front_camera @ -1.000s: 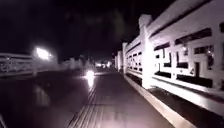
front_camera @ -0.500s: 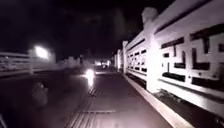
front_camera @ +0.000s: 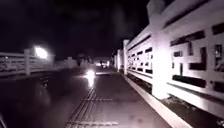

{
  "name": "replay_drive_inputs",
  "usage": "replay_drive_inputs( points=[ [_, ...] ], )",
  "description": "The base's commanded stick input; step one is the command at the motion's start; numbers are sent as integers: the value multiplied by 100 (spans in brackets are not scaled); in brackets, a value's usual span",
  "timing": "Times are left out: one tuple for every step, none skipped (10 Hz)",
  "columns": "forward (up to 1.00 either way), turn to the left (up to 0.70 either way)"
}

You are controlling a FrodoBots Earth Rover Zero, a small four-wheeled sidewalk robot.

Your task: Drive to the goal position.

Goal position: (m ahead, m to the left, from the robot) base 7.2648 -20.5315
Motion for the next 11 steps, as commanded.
replay_drive_inputs(
  points=[
    [45, 0],
    [45, 0],
    [45, 0],
    [45, 0],
    [45, 0],
    [45, 0],
    [45, 0],
    [45, 0],
    [45, 0],
    [45, 0],
    [45, 0]
  ],
)
